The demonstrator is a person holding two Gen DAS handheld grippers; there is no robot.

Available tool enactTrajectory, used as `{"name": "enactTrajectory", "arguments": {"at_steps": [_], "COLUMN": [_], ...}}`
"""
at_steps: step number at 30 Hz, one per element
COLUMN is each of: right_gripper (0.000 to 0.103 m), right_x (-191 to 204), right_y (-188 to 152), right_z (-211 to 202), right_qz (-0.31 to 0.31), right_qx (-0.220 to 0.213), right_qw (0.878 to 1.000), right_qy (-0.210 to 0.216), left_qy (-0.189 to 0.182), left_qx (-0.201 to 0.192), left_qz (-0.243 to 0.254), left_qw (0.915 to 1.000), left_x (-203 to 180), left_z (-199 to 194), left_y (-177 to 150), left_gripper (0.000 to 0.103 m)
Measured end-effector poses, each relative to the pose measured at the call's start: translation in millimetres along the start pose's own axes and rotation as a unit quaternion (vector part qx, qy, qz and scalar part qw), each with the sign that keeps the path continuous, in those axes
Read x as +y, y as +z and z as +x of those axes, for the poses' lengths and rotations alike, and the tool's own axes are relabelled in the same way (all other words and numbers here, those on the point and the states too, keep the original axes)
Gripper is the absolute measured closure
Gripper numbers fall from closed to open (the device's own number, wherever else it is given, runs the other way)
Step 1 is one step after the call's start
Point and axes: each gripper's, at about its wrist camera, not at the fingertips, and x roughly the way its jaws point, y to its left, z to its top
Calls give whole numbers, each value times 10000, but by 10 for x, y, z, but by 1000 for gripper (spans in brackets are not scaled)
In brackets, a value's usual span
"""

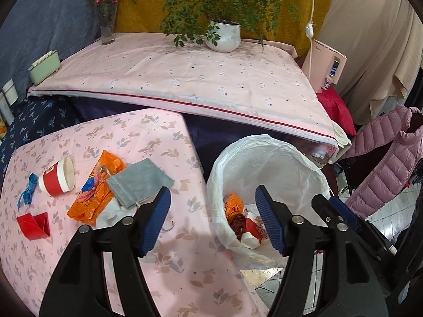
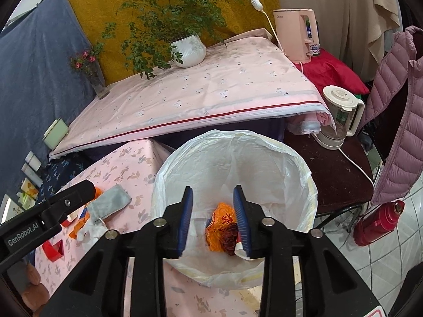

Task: Collect trash
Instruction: 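Move both tools back over the table toward the red box and white glove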

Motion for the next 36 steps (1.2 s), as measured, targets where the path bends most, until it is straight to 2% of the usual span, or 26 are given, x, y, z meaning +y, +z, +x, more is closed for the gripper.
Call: {"name": "enactTrajectory", "arguments": {"at_steps": [2, 6, 9, 20, 30, 36], "right_gripper": [63, 62, 54, 47, 45, 45], "right_x": [54, 181, 272, 729, 1189, 1488], "right_y": [-20, -63, -96, -248, -479, -661], "right_z": [-19, -33, -57, -105, -39, 73], "right_qz": [-54, -191, -272, -681, -1110, -1356], "right_qx": [-28, -1, -9, 68, 287, 511], "right_qw": [10000, 9998, 9996, 9970, 9918, 9868], "right_qy": [0, 48, 97, 354, 569, 727], "left_qy": [37, 116, 159, 540, 1060, 1483], "left_qx": [-33, -38, -20, 4, 85, 61], "left_qz": [-98, -276, -473, -1090, -1789, -2006], "left_qw": [9999, 9995, 9988, 9926, 9781, 9684], "left_x": [72, 246, 395, 1034, 1828, 2295], "left_z": [-27, -70, -94, -165, -242, -311], "left_y": [-27, -77, -116, -310, -616, -809], "left_gripper": [30, 30, 24, 19, 17, 17]}}
